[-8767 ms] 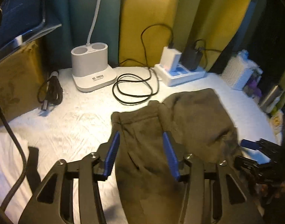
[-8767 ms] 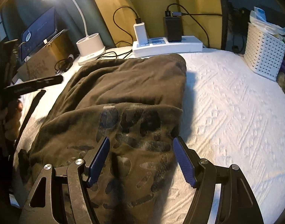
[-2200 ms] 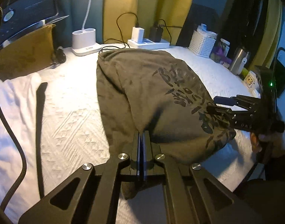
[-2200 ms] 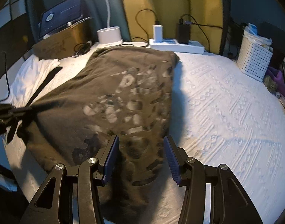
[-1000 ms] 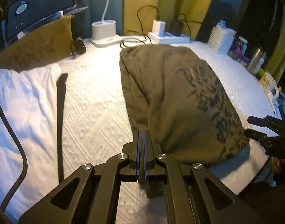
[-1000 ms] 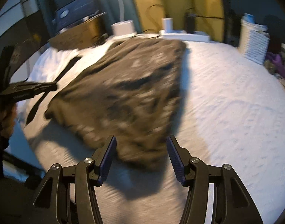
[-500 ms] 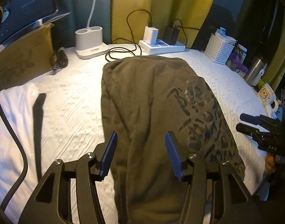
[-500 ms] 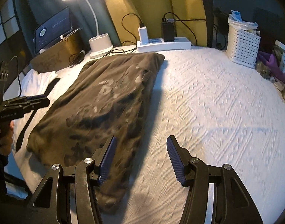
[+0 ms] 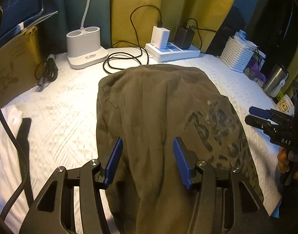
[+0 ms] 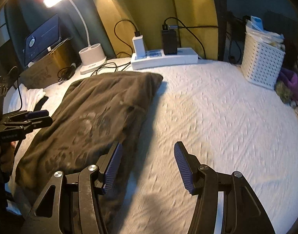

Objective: Fold small clothes
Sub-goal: 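Open the left tool and press the folded sweatshirt flat with both tools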

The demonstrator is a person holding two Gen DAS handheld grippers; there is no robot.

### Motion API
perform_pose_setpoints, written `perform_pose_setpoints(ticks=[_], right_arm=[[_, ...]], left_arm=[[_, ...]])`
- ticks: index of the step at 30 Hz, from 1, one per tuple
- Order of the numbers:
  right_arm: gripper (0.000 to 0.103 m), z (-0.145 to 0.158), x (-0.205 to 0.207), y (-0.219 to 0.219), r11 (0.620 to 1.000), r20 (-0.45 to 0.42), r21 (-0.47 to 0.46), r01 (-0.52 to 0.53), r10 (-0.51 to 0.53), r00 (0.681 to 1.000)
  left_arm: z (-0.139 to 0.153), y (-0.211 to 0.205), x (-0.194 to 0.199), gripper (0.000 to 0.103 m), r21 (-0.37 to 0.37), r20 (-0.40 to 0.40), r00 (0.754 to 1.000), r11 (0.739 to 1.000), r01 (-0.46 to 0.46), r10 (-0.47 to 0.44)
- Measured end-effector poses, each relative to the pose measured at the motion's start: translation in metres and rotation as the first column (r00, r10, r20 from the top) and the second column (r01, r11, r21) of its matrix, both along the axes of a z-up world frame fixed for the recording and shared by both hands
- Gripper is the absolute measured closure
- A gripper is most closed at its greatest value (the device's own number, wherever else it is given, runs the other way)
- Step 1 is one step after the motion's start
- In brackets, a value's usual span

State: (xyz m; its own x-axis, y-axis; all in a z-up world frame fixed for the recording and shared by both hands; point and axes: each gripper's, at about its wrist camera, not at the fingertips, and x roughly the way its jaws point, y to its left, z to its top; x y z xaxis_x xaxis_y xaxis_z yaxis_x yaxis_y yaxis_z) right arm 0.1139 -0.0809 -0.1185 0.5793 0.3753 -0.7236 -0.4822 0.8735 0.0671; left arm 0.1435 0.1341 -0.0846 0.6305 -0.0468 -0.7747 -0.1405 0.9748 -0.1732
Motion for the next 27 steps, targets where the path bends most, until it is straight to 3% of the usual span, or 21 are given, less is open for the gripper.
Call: perform_pose_setpoints(ticks=[10, 17, 27], right_arm=[[0.059, 0.000, 0.066, 0.015, 0.998, -0.035, 0.069, 0.014, -0.012, 0.999], [0.061, -0.004, 0.103, 0.025, 0.993, -0.075, 0.116, 0.020, -0.011, 0.997], [0.060, -0.022, 0.143, 0.036, 0.981, -0.208, 0.189, 0.046, -0.006, 0.978]], left_arm=[[-0.007, 0.017, 0.030, 0.050, -0.004, 0.014, 1.000, 1.000, 0.011, -0.011], [-0.012, 0.041, 0.044, 0.050, -0.024, 0.021, 1.000, 0.999, -0.021, 0.021], [-0.024, 0.046, 0.046, 0.050, -0.060, 0.028, 0.999, 0.998, -0.024, 0.025]])
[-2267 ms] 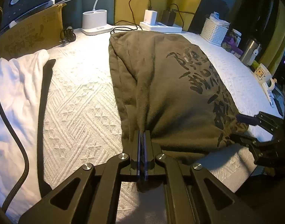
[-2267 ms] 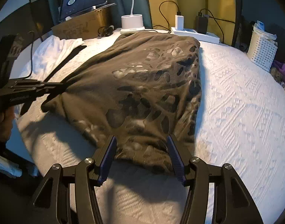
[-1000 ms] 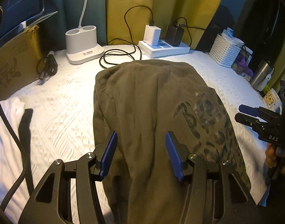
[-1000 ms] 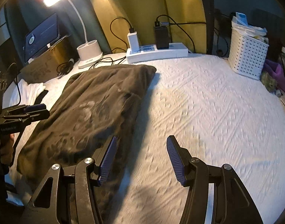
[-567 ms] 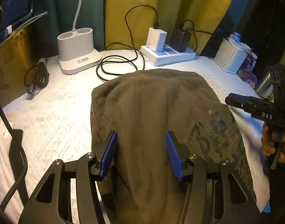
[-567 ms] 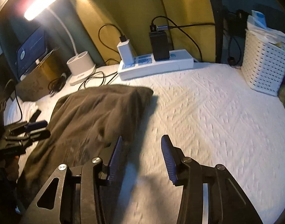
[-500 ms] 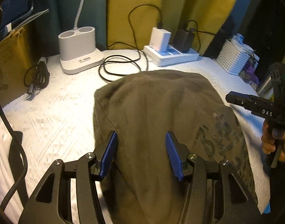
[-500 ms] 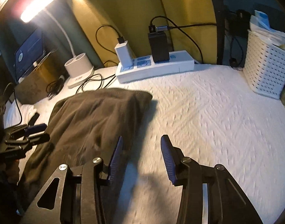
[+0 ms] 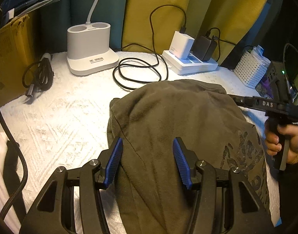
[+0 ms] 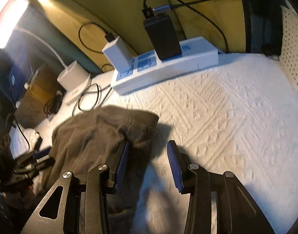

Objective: Fold small clothes
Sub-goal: 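Open the left tool and press the folded sweatshirt flat with both tools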

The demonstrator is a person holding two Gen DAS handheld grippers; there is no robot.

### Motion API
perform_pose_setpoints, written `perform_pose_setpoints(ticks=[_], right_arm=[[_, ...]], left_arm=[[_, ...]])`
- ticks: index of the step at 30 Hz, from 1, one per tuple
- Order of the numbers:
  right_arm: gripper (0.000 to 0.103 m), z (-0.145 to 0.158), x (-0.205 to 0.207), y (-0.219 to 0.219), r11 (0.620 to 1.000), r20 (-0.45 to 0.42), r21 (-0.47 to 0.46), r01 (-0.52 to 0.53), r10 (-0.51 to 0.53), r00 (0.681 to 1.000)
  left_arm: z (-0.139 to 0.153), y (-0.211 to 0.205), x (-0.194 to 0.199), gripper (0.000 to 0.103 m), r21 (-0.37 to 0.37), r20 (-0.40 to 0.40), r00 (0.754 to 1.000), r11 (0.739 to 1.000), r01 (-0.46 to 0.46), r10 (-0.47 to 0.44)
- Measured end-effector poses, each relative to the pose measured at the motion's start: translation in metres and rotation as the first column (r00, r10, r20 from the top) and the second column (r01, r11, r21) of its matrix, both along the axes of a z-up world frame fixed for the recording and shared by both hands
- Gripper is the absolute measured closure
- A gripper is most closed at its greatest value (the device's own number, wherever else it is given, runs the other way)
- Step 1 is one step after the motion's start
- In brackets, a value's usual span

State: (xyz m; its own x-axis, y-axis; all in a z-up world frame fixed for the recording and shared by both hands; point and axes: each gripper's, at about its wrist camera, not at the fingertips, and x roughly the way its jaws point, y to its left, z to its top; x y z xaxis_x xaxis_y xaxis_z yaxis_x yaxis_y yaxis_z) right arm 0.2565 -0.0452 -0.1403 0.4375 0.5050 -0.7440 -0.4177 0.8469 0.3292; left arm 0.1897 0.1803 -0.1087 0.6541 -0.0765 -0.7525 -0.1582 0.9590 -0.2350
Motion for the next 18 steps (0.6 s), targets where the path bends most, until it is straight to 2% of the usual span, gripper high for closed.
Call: perform_pose_setpoints(ticks=[9, 14, 15, 16, 18], right_arm=[[0.060, 0.002, -0.001, 0.003, 0.999, -0.043, 0.045, -0.013, 0.015, 0.999], [0.060, 0.009, -0.007, -0.002, 0.999, -0.022, 0.047, 0.000, 0.001, 1.000], [0.055, 0.010, -0.007, -0.003, 0.999, -0.017, 0.043, 0.007, -0.007, 1.000], [0.039, 0.012, -0.006, -0.005, 0.999, -0.012, 0.041, 0.014, -0.014, 1.000], [0.020, 0.014, -0.005, -0.009, 0.997, -0.007, 0.067, 0.025, -0.025, 1.000]], left_arm=[[-0.004, 0.002, -0.001, 0.050, -0.013, 0.022, 1.000, 1.000, 0.000, 0.000], [-0.005, 0.002, -0.002, 0.050, -0.017, 0.031, 1.000, 1.000, 0.001, 0.000], [-0.005, 0.002, -0.003, 0.050, -0.017, 0.031, 1.000, 1.000, 0.000, 0.000], [-0.005, 0.002, -0.003, 0.050, -0.016, 0.033, 0.999, 1.000, 0.000, 0.001], [-0.005, 0.002, -0.004, 0.050, -0.014, 0.034, 0.999, 1.000, 0.000, 0.000]])
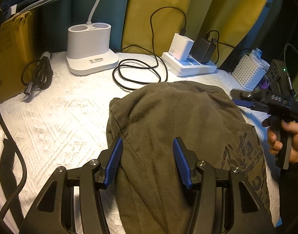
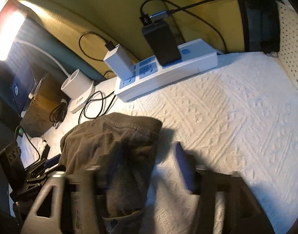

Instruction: Fold small clothes

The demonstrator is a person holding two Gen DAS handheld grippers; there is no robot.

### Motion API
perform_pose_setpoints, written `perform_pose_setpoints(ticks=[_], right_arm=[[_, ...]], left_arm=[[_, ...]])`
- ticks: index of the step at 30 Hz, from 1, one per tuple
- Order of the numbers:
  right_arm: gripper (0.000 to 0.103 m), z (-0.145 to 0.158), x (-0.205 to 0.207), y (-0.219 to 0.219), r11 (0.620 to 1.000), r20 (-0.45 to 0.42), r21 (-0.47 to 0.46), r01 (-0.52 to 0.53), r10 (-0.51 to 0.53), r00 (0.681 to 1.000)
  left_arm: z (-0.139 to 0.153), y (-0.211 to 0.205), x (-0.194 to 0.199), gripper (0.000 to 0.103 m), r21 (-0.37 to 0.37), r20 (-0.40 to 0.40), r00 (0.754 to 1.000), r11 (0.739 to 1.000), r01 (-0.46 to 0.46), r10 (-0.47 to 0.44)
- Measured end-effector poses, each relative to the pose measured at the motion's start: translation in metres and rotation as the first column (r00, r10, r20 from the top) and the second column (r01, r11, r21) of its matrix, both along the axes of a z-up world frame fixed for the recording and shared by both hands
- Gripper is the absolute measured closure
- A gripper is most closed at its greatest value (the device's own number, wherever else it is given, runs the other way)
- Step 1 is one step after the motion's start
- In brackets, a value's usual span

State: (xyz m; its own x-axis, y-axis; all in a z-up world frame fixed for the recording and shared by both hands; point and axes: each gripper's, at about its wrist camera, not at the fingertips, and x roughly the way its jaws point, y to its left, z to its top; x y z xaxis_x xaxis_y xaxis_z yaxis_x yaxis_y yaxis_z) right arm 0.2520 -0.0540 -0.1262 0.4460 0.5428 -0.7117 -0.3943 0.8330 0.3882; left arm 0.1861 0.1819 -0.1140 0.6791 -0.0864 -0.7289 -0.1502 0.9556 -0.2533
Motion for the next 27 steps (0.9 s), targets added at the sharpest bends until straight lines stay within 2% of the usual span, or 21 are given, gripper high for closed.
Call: perform_pose_setpoints(ticks=[6, 8, 9, 11, 12, 15, 20, 27], right_arm=[[0.021, 0.001, -0.003, 0.009, 0.999, 0.037, -0.013, -0.032, 0.032, 0.999], [0.043, -0.006, 0.000, 0.017, 0.997, 0.020, 0.000, -0.073, 0.072, 0.997], [0.058, -0.011, 0.003, 0.020, 0.997, 0.005, -0.003, -0.078, 0.078, 0.997], [0.076, -0.017, 0.007, 0.025, 0.996, 0.007, -0.010, -0.084, 0.084, 0.996], [0.090, -0.018, 0.008, 0.027, 0.996, -0.003, -0.007, -0.094, 0.094, 0.996], [0.096, -0.012, 0.010, 0.034, 0.993, 0.029, -0.029, -0.116, 0.117, 0.993], [0.097, 0.004, 0.016, 0.053, 0.979, 0.102, -0.109, -0.170, 0.181, 0.978], [0.095, -0.016, 0.026, 0.074, 0.923, 0.152, -0.333, -0.193, 0.254, 0.955]], left_arm=[[0.000, 0.000, 0.000, 0.050, -0.005, 0.002, 1.000, 1.000, -0.002, 0.002], [0.000, 0.000, -0.001, 0.050, -0.002, 0.003, 1.000, 1.000, -0.002, 0.002], [0.000, 0.000, 0.000, 0.050, -0.002, 0.002, 1.000, 1.000, -0.002, 0.002], [0.000, 0.000, 0.000, 0.050, -0.002, 0.003, 1.000, 1.000, -0.001, 0.001], [0.000, 0.000, 0.000, 0.050, -0.003, 0.003, 1.000, 1.000, 0.000, 0.000], [0.000, 0.001, 0.000, 0.050, -0.003, 0.002, 1.000, 1.000, -0.001, 0.001], [-0.001, -0.001, 0.003, 0.050, 0.028, -0.001, 1.000, 1.000, 0.001, -0.001], [-0.002, -0.004, 0.005, 0.050, 0.084, -0.002, 1.000, 0.996, 0.004, -0.004]])
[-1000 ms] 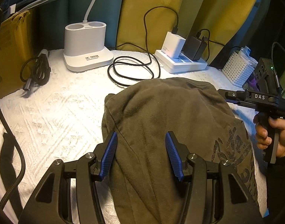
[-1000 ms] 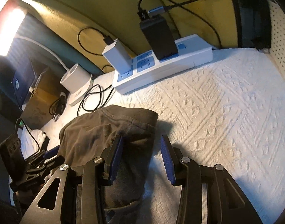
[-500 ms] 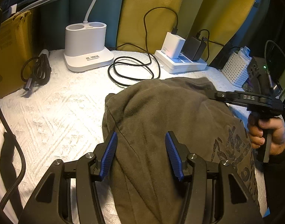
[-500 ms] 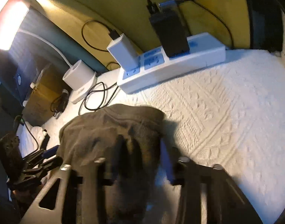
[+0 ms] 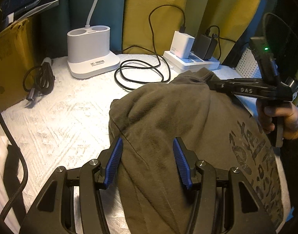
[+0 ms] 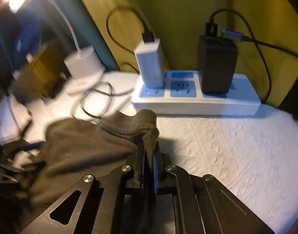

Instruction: Fold small clothes

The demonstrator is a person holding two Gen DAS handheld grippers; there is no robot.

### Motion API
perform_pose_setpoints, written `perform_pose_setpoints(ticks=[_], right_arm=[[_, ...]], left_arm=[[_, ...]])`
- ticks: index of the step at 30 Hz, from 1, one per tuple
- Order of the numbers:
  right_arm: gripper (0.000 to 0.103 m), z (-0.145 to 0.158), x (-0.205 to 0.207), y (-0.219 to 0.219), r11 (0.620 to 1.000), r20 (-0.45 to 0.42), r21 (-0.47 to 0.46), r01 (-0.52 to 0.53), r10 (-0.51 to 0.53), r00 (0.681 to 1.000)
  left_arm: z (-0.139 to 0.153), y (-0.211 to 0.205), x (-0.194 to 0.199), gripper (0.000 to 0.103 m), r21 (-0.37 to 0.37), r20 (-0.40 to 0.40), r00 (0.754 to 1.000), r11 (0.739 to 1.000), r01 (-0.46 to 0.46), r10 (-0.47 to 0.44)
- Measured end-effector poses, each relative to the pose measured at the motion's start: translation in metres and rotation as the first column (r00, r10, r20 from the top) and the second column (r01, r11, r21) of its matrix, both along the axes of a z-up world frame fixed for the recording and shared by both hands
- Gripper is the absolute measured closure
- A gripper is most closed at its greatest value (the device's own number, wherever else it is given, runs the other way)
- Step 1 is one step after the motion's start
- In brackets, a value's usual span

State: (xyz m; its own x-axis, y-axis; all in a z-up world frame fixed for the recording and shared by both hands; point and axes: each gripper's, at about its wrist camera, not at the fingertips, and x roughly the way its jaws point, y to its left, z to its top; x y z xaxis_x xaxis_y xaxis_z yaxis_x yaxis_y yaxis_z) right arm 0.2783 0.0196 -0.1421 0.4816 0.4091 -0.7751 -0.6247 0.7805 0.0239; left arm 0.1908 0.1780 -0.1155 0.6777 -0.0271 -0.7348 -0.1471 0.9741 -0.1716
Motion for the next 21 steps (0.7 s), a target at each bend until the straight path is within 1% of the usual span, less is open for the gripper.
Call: perform_pose_setpoints(ticks=[2, 3, 4, 5, 6, 7, 11, 15, 19, 21], right_arm=[[0.089, 0.000, 0.001, -0.004, 1.000, 0.005, 0.000, 0.013, -0.013, 1.000], [0.079, 0.001, 0.000, -0.005, 0.999, 0.019, -0.019, 0.028, -0.027, 0.999], [0.061, 0.002, -0.001, -0.007, 0.996, 0.056, -0.057, 0.061, -0.058, 0.997], [0.054, 0.004, -0.003, -0.010, 0.993, 0.088, -0.078, 0.088, -0.081, 0.993], [0.049, 0.007, -0.006, -0.016, 0.989, 0.119, -0.088, 0.116, -0.105, 0.987], [0.049, 0.009, -0.008, -0.021, 0.988, 0.124, -0.088, 0.128, -0.117, 0.985], [0.049, 0.018, -0.025, -0.041, 0.982, 0.138, -0.089, 0.167, -0.154, 0.978], [0.049, 0.025, -0.054, -0.054, 0.983, 0.133, -0.050, 0.176, -0.168, 0.977], [0.049, 0.020, -0.089, -0.055, 0.989, 0.112, -0.046, 0.138, -0.132, 0.985], [0.049, 0.015, -0.100, -0.053, 0.991, 0.102, -0.049, 0.126, -0.121, 0.987]], left_arm=[[0.000, -0.001, 0.000, 0.050, 0.023, -0.004, 1.000, 1.000, -0.006, 0.006], [0.000, 0.000, 0.000, 0.050, 0.031, -0.006, 1.000, 0.999, -0.010, 0.010], [-0.001, 0.001, 0.001, 0.050, 0.054, -0.013, 0.999, 0.998, -0.029, 0.030], [-0.002, 0.003, 0.002, 0.050, 0.078, -0.025, 0.998, 0.995, -0.054, 0.056], [-0.003, 0.007, 0.002, 0.047, 0.080, -0.030, 0.997, 0.994, -0.068, 0.071], [-0.002, 0.011, 0.001, 0.047, 0.058, -0.028, 0.997, 0.996, -0.071, 0.073], [0.002, 0.013, -0.001, 0.047, 0.044, -0.039, 0.995, 0.995, -0.094, 0.096], [0.016, 0.010, -0.006, 0.047, 0.013, -0.008, 0.995, 0.995, -0.098, 0.098], [0.027, -0.001, -0.015, 0.047, 0.003, -0.010, 0.999, 0.999, -0.050, 0.050], [0.029, -0.010, -0.021, 0.047, 0.000, -0.012, 1.000, 1.000, -0.021, 0.021]])
